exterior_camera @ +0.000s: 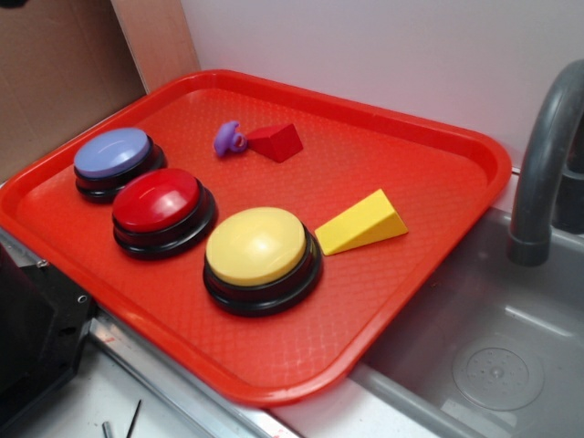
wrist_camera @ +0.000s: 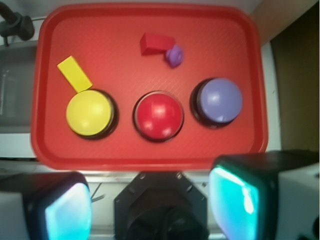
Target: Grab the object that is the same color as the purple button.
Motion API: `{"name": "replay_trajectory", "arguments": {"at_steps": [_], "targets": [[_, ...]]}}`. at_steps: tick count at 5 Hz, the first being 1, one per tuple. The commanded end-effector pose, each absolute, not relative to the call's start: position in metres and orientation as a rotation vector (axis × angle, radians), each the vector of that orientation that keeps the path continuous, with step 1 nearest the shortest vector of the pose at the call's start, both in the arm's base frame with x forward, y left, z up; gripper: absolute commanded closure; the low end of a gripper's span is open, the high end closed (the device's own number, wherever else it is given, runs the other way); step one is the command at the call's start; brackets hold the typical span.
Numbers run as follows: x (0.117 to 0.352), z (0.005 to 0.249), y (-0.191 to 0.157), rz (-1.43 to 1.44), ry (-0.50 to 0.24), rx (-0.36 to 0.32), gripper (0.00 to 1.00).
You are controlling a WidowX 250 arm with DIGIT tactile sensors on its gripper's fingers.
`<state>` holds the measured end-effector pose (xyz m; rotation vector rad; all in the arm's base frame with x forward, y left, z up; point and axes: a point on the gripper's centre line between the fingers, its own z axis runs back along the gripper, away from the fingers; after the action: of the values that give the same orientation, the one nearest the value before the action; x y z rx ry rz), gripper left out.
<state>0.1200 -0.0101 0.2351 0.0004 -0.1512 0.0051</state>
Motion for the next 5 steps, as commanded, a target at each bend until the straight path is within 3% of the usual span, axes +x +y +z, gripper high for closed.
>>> {"name": "replay_trajectory", "arguments": {"at_steps": [1, 3, 5], "targets": [[0.134, 0.228, 0.012, -0.077, -0.213, 0.057, 0.00], [0.168, 0.200, 0.036, -0.231, -0.275, 0.148, 0.00], [0.208, 0.162, 0.056, -0.336, -0.256, 0.195, 0.00]]}}
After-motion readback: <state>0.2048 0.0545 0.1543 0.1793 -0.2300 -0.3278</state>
